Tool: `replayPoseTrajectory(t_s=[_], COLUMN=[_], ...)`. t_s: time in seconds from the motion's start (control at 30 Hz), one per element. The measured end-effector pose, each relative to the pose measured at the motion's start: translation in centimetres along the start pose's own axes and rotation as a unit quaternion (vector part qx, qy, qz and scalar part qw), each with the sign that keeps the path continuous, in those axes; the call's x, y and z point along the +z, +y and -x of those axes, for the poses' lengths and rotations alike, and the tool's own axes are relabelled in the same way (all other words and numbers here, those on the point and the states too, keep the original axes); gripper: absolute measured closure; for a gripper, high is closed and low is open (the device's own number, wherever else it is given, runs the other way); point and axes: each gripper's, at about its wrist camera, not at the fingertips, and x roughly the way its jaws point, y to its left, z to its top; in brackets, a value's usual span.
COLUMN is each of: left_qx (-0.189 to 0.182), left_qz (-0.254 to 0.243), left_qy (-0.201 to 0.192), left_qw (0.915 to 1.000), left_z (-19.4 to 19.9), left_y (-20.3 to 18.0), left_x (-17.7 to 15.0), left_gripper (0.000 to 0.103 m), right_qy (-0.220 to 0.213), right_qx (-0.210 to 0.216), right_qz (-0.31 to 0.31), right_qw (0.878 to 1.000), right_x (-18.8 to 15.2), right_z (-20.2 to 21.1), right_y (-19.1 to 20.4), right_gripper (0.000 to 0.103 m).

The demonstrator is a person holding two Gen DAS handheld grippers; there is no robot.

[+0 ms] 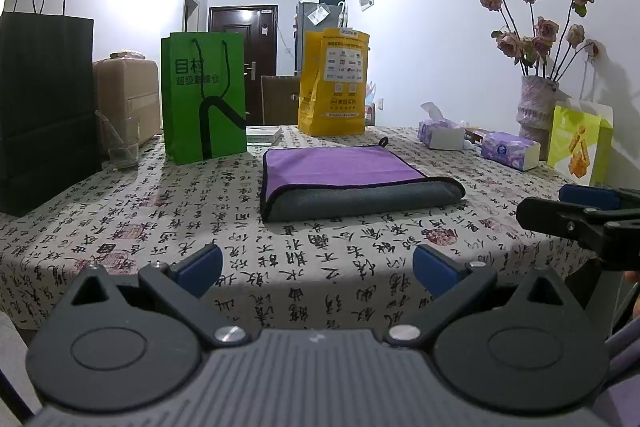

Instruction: Fold towel

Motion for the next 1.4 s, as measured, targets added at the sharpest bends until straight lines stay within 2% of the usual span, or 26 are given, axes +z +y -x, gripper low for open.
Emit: replayPoseTrajectory(t_s=[1.4], left_qx=[-0.002], left_qz=[-0.008], left_qy=[0.000], left_qw=[1.0000], left_z=[-0.08], left_y=[-0.18], left_x=[-0.07], left_gripper=[0.000], right_qy=[-0.004], right_qx=[-0.009], right_qz=[-0.006], right_qw=[1.000], right_x=[-0.03], right_z=[0.17], right_y=[-0.11], right_gripper=[0.002])
